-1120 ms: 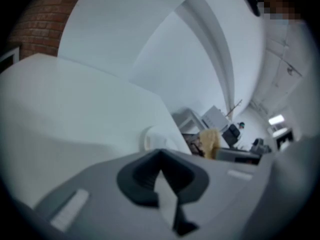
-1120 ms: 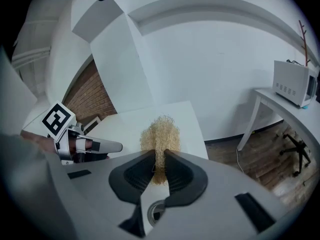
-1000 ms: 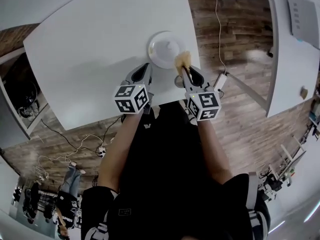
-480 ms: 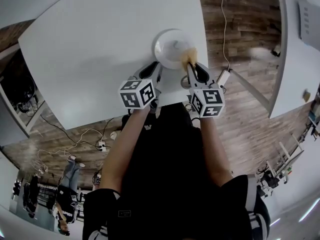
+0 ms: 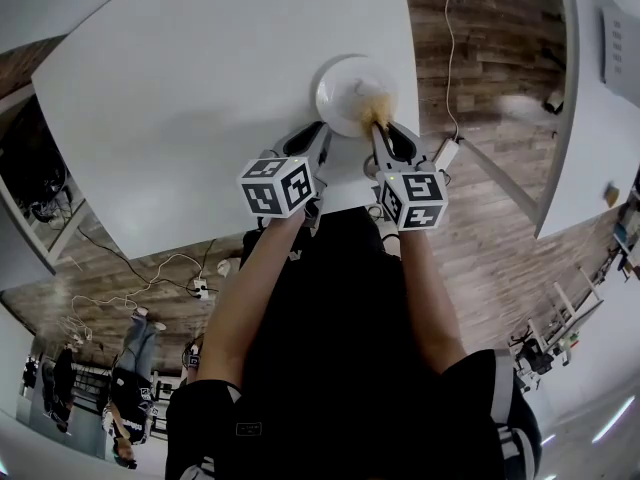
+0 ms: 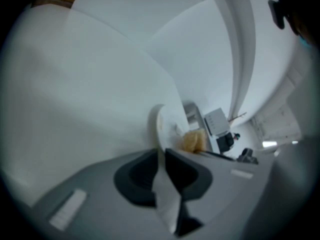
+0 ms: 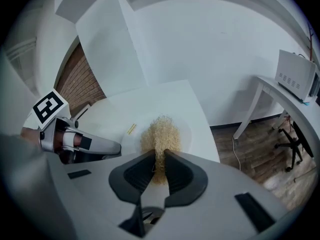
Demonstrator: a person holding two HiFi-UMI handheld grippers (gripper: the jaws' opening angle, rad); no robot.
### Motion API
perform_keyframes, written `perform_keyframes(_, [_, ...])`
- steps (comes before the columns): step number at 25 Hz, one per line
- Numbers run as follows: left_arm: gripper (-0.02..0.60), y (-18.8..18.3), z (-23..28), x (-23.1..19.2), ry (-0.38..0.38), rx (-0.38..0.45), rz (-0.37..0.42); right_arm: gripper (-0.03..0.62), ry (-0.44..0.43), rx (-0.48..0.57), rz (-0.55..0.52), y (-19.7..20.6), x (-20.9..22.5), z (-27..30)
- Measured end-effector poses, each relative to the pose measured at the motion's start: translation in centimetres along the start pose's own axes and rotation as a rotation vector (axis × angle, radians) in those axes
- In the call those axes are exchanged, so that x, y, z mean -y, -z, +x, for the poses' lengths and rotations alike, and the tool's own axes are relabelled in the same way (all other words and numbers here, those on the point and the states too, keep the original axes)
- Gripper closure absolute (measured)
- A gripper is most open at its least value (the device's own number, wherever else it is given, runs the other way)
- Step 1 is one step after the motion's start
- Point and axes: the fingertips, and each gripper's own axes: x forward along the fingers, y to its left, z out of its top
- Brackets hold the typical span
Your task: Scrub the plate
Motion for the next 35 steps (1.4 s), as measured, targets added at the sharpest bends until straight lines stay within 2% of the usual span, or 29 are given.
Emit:
perform_keyframes(13, [0.535,-0.1,0.0,0.0,-0.011,-0.005,-0.016,0.549,-0.133,-0.034,-0.053,-1.0,-4.9,2.1])
perform_keyframes(18, [0.534,-0.2,0.1,0.0,-0.024,-0.007,-0.018,0.549,-0.104,-0.046,-0.062,-1.2,-3.3,2.2])
perform_keyframes(28, [0.546,-0.3,0.1,-0.3,-0.034,-0.013,-0.022,0.549,0.044,-0.007,-0.037,-2.9,2.9,0.9])
perform_keyframes(32, [0.548,-0.4,0.0,-0.3,-0.034,-0.009,-0.027,0.549,0.039,-0.012,-0.032,-2.8,2.8,1.2])
perform_keyframes(35, [0.548,-0.4,0.0,-0.2,-0.031,-0.01,-0.029,0.549,-0.004,-0.027,-0.039,-2.3,0.8,1.8])
